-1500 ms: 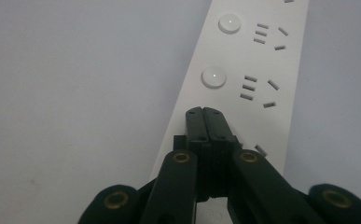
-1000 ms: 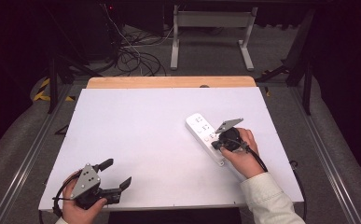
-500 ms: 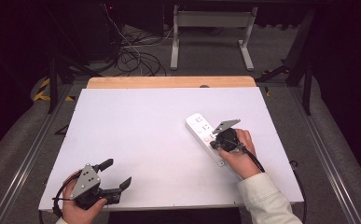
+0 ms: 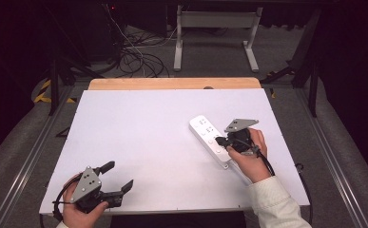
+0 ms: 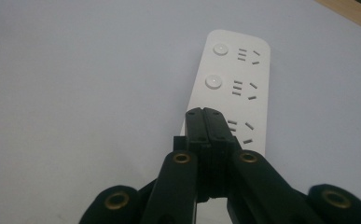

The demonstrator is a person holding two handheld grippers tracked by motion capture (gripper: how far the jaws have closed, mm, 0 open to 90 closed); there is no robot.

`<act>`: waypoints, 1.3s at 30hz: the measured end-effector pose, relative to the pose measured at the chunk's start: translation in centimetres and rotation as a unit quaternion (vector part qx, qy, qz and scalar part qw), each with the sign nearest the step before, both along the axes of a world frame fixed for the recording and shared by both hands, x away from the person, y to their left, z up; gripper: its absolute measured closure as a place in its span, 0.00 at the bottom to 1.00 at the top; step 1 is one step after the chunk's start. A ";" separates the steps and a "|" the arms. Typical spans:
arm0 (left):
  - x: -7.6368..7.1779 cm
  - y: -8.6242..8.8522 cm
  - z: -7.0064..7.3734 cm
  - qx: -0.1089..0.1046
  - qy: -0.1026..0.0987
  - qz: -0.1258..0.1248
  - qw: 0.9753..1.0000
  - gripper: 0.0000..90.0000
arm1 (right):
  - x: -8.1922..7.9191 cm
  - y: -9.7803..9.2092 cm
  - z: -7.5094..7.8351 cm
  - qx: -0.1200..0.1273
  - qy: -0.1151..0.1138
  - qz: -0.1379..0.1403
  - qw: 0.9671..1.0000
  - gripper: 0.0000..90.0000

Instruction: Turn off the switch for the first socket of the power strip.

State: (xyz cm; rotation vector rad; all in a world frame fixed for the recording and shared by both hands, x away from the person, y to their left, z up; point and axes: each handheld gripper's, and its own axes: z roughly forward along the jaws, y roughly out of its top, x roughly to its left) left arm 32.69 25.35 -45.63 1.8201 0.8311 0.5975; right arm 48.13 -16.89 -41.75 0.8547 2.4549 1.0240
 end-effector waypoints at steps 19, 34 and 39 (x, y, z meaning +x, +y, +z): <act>0.0 0.0 0.1 0.007 0.006 -0.002 1.000 0.17 | -0.8 -1.0 1.5 0.030 -0.018 -0.002 0.999 0.75; -0.1 0.0 0.2 0.009 0.010 -0.004 1.000 0.17 | -3.1 -2.1 3.6 0.092 -0.055 0.009 0.994 0.34; -0.2 0.0 0.3 0.010 0.009 -0.005 1.000 0.17 | -3.6 -2.3 4.1 0.101 -0.060 0.014 0.993 0.30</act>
